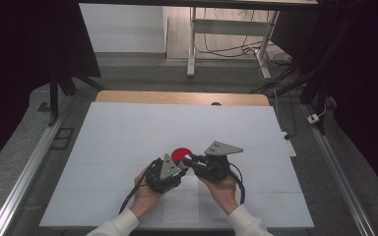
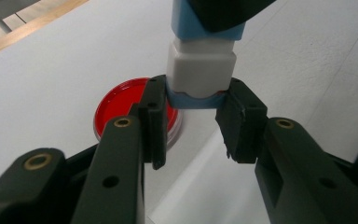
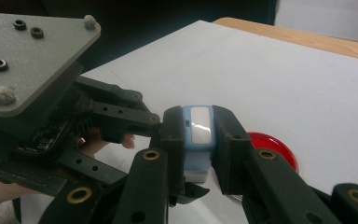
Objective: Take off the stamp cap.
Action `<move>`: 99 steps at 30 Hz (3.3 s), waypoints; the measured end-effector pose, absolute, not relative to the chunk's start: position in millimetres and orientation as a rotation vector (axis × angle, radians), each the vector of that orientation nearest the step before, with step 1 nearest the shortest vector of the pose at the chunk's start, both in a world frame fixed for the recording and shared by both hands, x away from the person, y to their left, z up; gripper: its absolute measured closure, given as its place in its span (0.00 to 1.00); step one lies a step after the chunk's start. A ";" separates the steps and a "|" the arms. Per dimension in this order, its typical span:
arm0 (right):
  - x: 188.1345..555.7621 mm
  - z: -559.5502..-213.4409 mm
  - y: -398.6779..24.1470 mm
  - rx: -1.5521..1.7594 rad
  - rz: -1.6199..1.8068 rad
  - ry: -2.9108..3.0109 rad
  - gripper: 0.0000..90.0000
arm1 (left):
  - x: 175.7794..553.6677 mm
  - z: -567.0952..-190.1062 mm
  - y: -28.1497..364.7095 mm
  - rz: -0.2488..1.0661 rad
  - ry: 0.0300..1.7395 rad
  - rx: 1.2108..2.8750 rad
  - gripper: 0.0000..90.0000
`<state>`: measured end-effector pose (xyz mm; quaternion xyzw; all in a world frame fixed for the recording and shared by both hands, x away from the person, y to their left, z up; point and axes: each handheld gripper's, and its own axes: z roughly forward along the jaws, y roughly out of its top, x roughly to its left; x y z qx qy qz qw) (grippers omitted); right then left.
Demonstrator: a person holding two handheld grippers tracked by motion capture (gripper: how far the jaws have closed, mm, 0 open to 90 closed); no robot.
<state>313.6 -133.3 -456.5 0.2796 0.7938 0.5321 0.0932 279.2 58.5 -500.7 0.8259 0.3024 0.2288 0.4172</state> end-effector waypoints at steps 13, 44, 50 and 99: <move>313.2 -457.2 -133.0 0.832 1.576 2.353 0.83 | 278.6 -501.9 58.5 0.576 0.751 2.079 0.72; 311.8 -457.4 -131.9 0.820 1.554 2.361 0.83 | 277.7 -502.3 57.9 0.584 0.738 2.104 0.72; 311.7 -458.1 -131.6 0.820 1.551 2.360 0.83 | 278.3 -502.6 58.5 0.575 0.742 2.102 0.72; 314.4 -450.2 -149.1 0.849 1.583 2.270 0.83 | 270.3 -497.4 109.6 0.509 0.800 2.028 0.72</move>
